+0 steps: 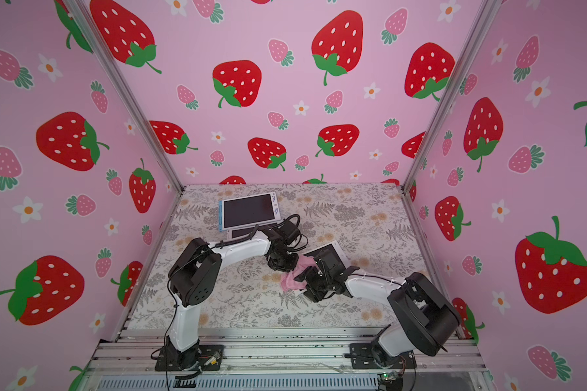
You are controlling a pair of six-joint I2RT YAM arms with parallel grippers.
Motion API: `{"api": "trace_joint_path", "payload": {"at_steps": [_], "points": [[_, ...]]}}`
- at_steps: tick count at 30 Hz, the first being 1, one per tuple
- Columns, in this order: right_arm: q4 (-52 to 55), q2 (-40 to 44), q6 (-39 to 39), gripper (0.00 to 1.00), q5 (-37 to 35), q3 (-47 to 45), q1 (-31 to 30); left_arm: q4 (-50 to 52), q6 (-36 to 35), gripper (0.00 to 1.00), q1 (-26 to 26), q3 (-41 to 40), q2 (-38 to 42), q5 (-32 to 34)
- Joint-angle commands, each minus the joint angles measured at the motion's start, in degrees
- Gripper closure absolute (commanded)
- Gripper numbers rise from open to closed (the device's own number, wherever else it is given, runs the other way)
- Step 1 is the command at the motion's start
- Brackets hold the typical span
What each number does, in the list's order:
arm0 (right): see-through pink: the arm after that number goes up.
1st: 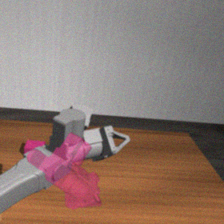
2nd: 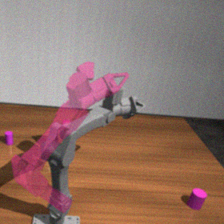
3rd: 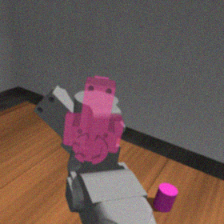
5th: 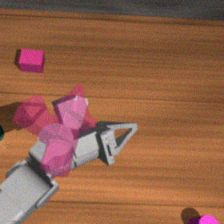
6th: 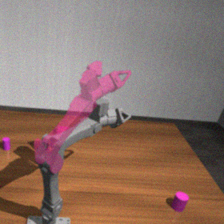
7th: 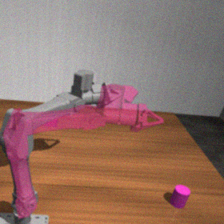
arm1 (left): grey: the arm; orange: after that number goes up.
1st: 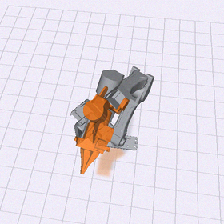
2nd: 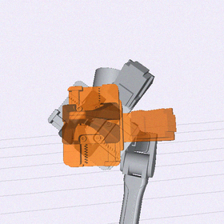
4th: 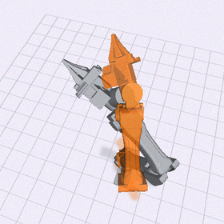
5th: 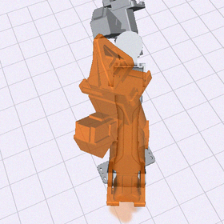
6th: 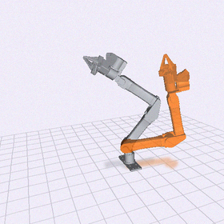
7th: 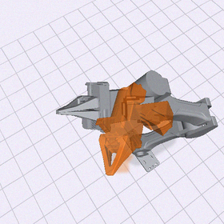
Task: Wipe the drawing tablet
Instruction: Wipe the dirt from the drawing tablet.
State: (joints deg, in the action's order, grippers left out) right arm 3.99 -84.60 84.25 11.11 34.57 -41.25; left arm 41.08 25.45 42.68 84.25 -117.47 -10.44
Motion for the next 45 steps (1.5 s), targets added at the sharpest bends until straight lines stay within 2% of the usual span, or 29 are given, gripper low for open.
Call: {"api": "trace_joint_path", "payload": {"at_steps": [1, 10, 14, 21, 25, 30, 37, 45], "points": [[5.6, -4.3, 0.4, 0.31, -4.6, -2.0, -0.4, 9.4, 2.3, 1.00, 1.7, -1.4, -1.7, -0.3], [6.0, -4.0, 1.0, 0.31, -5.1, -2.6, -0.3, 8.0, 4.2, 1.00, 2.0, -4.2, 1.1, -0.9], [6.0, -3.4, 2.0, 0.30, -5.8, -3.9, -0.3, 1.4, 8.5, 1.00, 2.4, -7.9, 0.8, -10.3], [5.9, -3.2, 1.7, 0.31, -5.4, -3.9, -0.2, -3.6, 13.5, 1.00, 6.1, -7.2, 0.2, -14.3], [6.1, -3.1, 1.7, 0.30, -5.4, -4.0, -0.3, 1.8, 10.7, 1.00, 5.5, -3.3, -0.3, -10.9], [6.3, -2.5, 1.8, 0.30, -5.6, -4.5, -0.2, 5.2, 5.3, 1.00, 0.4, -5.3, 0.6, -6.3], [6.0, -3.6, 1.4, 0.30, -4.8, -3.9, -0.3, 7.0, -1.6, 1.00, -3.5, -3.8, 0.3, 0.6], [6.3, -3.4, 1.2, 0.30, -4.9, -4.2, -0.3, 5.3, -3.6, 1.00, -5.7, -0.2, 4.9, 1.1]]}}
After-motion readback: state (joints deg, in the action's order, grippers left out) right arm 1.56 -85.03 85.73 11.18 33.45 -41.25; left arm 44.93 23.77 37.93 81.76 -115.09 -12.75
